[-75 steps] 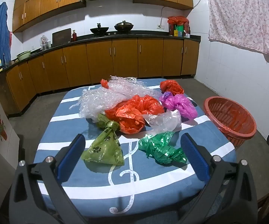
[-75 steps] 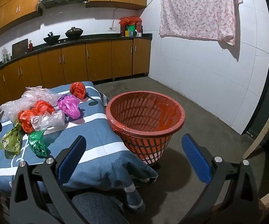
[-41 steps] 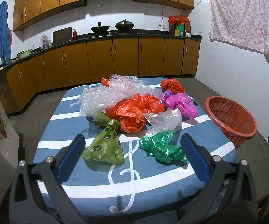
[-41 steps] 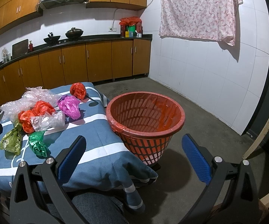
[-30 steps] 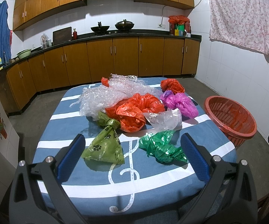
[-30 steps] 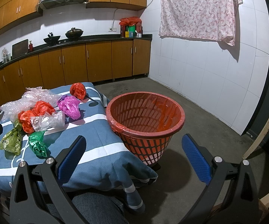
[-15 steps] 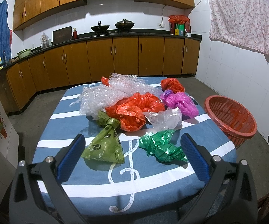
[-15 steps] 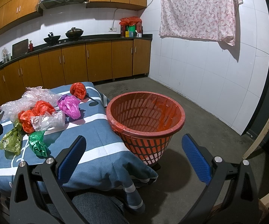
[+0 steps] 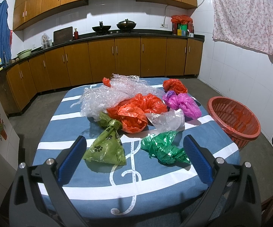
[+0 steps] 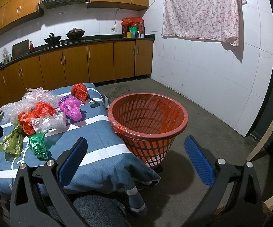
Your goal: Collect trash
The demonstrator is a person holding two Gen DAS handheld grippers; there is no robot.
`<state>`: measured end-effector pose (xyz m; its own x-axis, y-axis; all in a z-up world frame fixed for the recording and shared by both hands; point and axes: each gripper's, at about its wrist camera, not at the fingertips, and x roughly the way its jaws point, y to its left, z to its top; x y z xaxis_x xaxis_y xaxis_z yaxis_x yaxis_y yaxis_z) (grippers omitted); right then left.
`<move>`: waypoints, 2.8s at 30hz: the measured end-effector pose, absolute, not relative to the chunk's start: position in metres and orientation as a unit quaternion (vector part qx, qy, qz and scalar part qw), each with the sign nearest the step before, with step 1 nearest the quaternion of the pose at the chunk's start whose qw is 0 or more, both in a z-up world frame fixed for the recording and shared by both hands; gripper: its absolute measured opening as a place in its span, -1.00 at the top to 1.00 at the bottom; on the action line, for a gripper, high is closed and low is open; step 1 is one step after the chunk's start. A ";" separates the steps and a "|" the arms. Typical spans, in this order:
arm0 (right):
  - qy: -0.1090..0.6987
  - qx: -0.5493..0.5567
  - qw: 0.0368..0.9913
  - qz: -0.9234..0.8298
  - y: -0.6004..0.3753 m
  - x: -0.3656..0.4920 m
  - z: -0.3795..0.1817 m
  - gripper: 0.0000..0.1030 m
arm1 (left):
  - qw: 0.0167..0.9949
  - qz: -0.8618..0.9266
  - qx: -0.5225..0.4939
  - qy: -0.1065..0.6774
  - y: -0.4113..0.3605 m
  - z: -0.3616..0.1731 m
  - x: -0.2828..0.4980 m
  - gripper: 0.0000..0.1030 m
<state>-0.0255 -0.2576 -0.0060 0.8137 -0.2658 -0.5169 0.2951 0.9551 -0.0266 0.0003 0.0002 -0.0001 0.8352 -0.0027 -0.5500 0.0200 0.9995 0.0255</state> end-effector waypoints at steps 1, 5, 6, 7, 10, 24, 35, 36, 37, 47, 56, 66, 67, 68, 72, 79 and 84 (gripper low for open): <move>0.267 0.028 0.952 -0.147 -0.258 -0.025 -0.006 -0.97 | 0.958 -0.006 0.015 0.287 0.000 0.000 0.000 -0.93; 0.267 0.028 0.952 -0.147 -0.258 -0.025 -0.006 -0.97 | 0.958 -0.006 0.015 0.287 0.000 0.000 0.000 -0.93; 0.267 0.027 0.952 -0.147 -0.258 -0.025 -0.006 -0.97 | 0.958 -0.006 0.015 0.287 0.000 0.000 0.000 -0.93; 0.267 0.027 0.952 -0.147 -0.258 -0.025 -0.006 -0.97 | 0.958 -0.006 0.015 0.287 0.000 0.000 0.000 -0.93; 0.267 0.028 0.952 -0.147 -0.258 -0.025 -0.006 -0.97 | 0.958 -0.006 0.015 0.287 0.000 0.000 0.000 -0.93; 0.267 0.028 0.952 -0.147 -0.258 -0.025 -0.006 -0.97 | 0.958 -0.006 0.015 0.288 0.000 0.000 0.000 -0.93; 0.267 0.028 0.952 -0.147 -0.258 -0.025 -0.006 -0.97 | 0.957 -0.006 0.015 0.288 0.000 0.000 0.000 -0.93; 0.267 0.028 0.952 -0.147 -0.258 -0.025 -0.006 -0.97 | 0.957 -0.006 0.015 0.288 0.000 0.000 0.000 -0.93; 0.267 0.028 0.952 -0.147 -0.258 -0.025 -0.006 -0.97 | 0.957 -0.006 0.015 0.288 0.000 0.000 0.000 -0.93; 0.268 0.027 0.952 -0.146 -0.257 -0.023 -0.005 -0.97 | 0.957 -0.006 0.015 0.289 0.000 0.000 0.000 -0.93; 0.274 0.027 0.956 -0.102 -0.240 -0.004 -0.007 -0.97 | 0.955 0.016 0.006 0.295 0.014 -0.007 0.003 -0.93; 0.314 -0.003 0.947 0.060 -0.159 0.053 -0.027 -0.65 | 0.942 0.097 -0.030 0.321 0.087 -0.020 0.018 -0.93; 0.319 -0.007 0.945 0.072 -0.151 0.058 -0.030 -0.59 | 0.940 0.107 -0.033 0.322 0.095 -0.021 0.018 -0.93; 0.327 -0.011 0.941 0.086 -0.142 0.064 -0.034 -0.51 | 0.939 0.113 -0.036 0.323 0.101 -0.022 0.019 -0.93; 0.346 -0.041 0.930 0.118 -0.111 0.082 -0.050 -0.40 | 0.937 0.122 -0.037 0.325 0.116 -0.027 0.024 -0.93; 0.390 -0.067 0.907 0.147 -0.099 0.097 -0.081 0.32 | 0.937 0.103 -0.024 0.332 0.112 -0.034 0.036 -0.77; 0.385 -0.062 0.907 0.155 -0.111 0.088 -0.076 0.43 | 0.935 0.077 -0.018 0.346 0.100 -0.042 0.047 -0.53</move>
